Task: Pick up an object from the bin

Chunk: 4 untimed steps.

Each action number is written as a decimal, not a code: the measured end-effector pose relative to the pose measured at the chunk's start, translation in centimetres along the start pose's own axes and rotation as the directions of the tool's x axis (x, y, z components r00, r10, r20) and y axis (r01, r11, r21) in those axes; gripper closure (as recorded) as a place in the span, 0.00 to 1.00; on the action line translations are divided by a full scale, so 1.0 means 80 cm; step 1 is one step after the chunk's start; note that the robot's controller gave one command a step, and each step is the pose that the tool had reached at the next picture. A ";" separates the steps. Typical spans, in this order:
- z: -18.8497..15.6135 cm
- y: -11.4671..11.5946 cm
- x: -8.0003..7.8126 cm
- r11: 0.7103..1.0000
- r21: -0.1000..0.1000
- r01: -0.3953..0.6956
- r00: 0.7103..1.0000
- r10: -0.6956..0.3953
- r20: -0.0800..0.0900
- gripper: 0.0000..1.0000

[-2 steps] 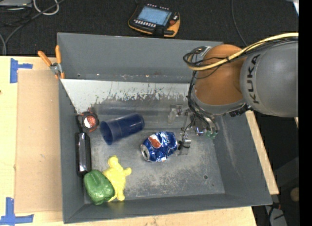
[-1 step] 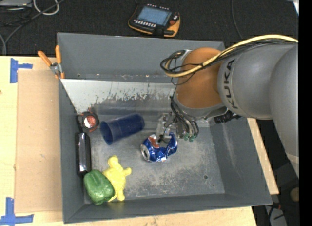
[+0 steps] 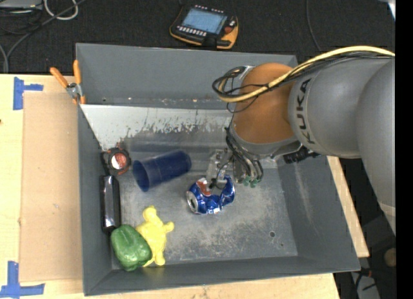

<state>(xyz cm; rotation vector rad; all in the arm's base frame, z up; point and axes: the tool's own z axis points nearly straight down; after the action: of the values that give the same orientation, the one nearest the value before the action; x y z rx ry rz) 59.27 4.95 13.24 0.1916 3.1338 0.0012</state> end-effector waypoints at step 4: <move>0.044 -0.102 0.055 1.000 -0.002 0.019 1.000 -0.019 0.008 1.00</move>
Offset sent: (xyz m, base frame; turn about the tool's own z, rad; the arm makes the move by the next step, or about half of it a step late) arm 0.0000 0.0000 0.0000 0.0000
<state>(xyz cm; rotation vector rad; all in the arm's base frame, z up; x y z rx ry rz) 53.90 -2.61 9.74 0.1621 3.1273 0.0029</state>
